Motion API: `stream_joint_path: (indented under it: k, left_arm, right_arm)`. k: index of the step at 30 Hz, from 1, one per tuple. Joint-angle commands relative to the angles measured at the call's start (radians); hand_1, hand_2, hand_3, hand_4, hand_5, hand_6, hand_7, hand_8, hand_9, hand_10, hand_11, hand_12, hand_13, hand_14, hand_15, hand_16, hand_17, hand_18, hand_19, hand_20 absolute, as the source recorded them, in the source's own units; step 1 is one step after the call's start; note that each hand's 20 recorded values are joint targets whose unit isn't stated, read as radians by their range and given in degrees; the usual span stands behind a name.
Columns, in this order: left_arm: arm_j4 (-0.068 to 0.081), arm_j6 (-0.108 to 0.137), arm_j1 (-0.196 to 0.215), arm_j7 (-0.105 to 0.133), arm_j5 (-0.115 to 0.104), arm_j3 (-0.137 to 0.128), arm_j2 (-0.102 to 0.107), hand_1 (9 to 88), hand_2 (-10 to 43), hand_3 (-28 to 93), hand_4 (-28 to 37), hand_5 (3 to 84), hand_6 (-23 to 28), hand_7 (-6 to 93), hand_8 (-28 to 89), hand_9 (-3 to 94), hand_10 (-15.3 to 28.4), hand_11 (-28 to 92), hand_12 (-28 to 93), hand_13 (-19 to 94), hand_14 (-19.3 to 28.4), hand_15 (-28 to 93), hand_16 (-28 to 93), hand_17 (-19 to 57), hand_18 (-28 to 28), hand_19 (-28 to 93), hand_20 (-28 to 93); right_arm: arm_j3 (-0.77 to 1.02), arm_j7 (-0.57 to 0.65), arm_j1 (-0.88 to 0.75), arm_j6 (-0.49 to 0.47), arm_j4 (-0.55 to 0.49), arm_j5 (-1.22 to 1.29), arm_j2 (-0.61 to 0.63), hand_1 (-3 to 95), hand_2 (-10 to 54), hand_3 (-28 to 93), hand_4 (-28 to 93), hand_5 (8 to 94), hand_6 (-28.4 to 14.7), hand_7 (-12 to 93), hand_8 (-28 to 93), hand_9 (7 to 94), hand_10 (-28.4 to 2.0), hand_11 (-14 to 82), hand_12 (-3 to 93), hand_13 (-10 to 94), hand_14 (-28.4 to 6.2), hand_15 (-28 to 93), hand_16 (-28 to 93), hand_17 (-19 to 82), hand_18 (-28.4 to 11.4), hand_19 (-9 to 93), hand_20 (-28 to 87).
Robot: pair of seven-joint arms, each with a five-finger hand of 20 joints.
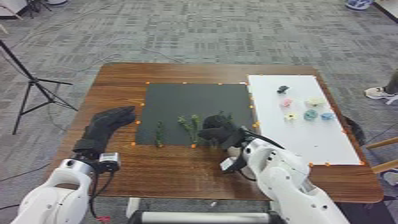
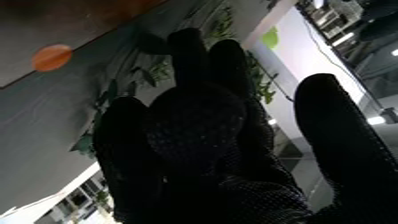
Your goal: Arrange flowers
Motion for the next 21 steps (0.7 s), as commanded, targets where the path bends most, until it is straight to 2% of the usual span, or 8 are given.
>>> stream_joint_path:
  k: [1, 13, 21]
  left_arm:
    - [-0.001, -0.001, 0.006, 0.000, 0.001, -0.002, -0.006, 20.9, 0.8, 67, -25.1, 46.2, 4.8, 14.0, -7, 47.3, 14.3, 19, 11, 34, 18.7, 18, 1, -0.2, 13.8, 7, 15]
    - [-0.006, 0.001, 0.015, 0.003, -0.001, -0.007, -0.009, 20.8, 0.8, 67, -25.2, 46.2, 4.8, 14.0, -7, 47.3, 14.3, 19, 11, 34, 18.7, 18, 1, -0.2, 13.9, 7, 15]
    - [-0.002, 0.001, 0.005, 0.003, 0.001, 0.000, -0.011, 20.8, 0.8, 67, -25.2, 46.2, 4.8, 13.9, -7, 47.3, 14.3, 19, 11, 34, 18.7, 18, 1, -0.2, 13.8, 7, 15]
  right_arm:
    - [0.012, -0.005, -0.009, -0.004, 0.015, -0.051, 0.012, 18.0, 15.2, 71, -4, 48.9, -6.6, 62, 5, 71.4, -15.1, 9.2, 10.4, 94, -3.2, 61, 24, 65, -16.6, 93, 61]
    - [0.038, 0.014, -0.021, -0.023, 0.000, -0.043, 0.038, 18.0, 14.7, 71, -4, 49.2, -6.4, 63, 6, 72.2, -15.2, 9.3, 10.5, 94, -3.0, 61, 24, 66, -16.6, 93, 62]
    - [0.041, 0.016, -0.023, -0.030, -0.005, -0.045, 0.045, 17.9, 14.3, 71, -4, 49.5, -6.4, 62, 4, 72.6, -15.2, 9.4, 10.6, 94, -2.8, 61, 24, 66, -16.8, 93, 62]
